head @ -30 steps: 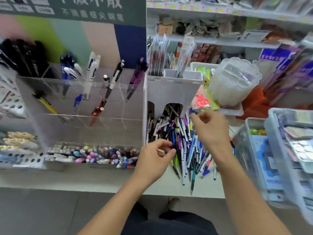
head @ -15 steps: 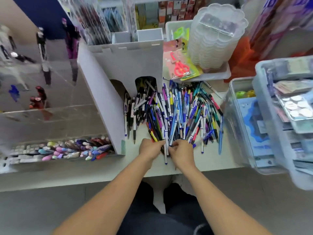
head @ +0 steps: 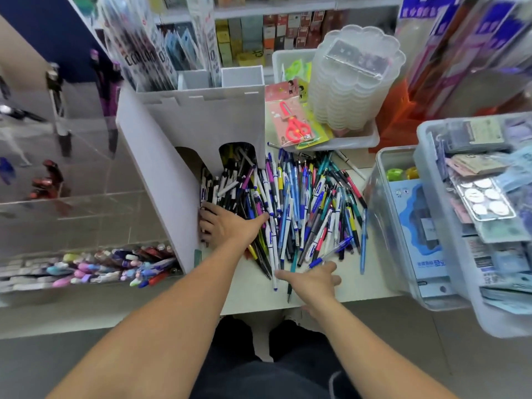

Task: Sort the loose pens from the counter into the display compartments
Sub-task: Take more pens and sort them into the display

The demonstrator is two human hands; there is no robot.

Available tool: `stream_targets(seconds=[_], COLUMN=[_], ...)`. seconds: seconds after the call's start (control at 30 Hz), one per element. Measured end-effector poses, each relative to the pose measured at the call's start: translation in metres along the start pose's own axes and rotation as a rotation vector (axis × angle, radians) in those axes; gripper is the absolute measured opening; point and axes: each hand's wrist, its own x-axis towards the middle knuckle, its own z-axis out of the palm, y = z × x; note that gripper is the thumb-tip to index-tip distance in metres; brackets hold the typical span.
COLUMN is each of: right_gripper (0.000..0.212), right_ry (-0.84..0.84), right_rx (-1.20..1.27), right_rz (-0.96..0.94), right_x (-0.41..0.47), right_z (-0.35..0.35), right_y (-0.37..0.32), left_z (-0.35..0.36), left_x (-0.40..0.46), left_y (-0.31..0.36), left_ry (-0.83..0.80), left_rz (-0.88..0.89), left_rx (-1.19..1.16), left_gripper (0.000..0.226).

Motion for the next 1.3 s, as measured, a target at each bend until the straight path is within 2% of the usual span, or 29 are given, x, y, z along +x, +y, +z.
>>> stream_targets(seconds=[0.2, 0.37, 0.5, 0.63, 0.8, 0.93, 1.0, 1.07, 1.1, 1.13, 1.23, 1.3], right_gripper=[0.130, 0.129, 0.116, 0.087, 0.089, 0.080, 0.066, 0.047, 0.045, 0.052, 0.068, 0.052], right_ry=[0.097, 0.073, 0.036, -0.026, -0.015, -0.164, -0.249, -0.302, -0.322, -0.335, -0.412, -0.475], right_rx=[0.089, 0.196, 0.317, 0.407, 0.384, 0.508, 0.493, 0.453, 0.420, 0.377, 0.358, 0.402], right_rz=[-0.001, -0.055, -0.121, -0.146, -0.182, -0.207, -0.164, -0.184, -0.209, -0.242, -0.343, -0.375], right_x=[0.006, 0.014, 0.017, 0.011, 0.012, -0.002, -0.008, -0.005, -0.002, 0.002, 0.002, 0.003], right_z=[0.034, 0.039, 0.051, 0.066, 0.082, 0.092, 0.090, 0.085, 0.083, 0.082, 0.079, 0.074], right_y=[-0.034, -0.056, -0.083, -0.098, -0.096, -0.105, -0.108, -0.104, -0.102, -0.099, -0.093, -0.089], left_z=[-0.006, 0.000, 0.003, -0.004, -0.006, -0.010, -0.012, -0.016, -0.016, -0.017, -0.020, -0.024], left_x=[0.017, 0.026, 0.034, 0.032, 0.038, 0.034, 0.037, 0.038, 0.039, 0.038, 0.037, 0.037], left_y=[0.000, -0.008, -0.011, -0.008, -0.011, -0.010, -0.012, -0.013, -0.014, -0.015, -0.016, -0.016], left_ry=[-0.012, -0.099, -0.125, -0.199, -0.331, -0.527, -0.589, -0.631, -0.642, -0.648, -0.618, -0.624], left_rz=[-0.055, -0.028, -0.016, -0.022, -0.071, -0.113, -0.117, -0.109, -0.098, -0.085, -0.065, -0.048], left_rx=[-0.021, -0.151, -0.238, -0.418, -0.582, -0.711, -0.705, -0.695, -0.668, -0.638, -0.589, -0.567], left_gripper=[0.155, 0.132, 0.119, 0.089, 0.086, 0.043, 0.046, 0.066, 0.080, 0.087, 0.077, 0.078])
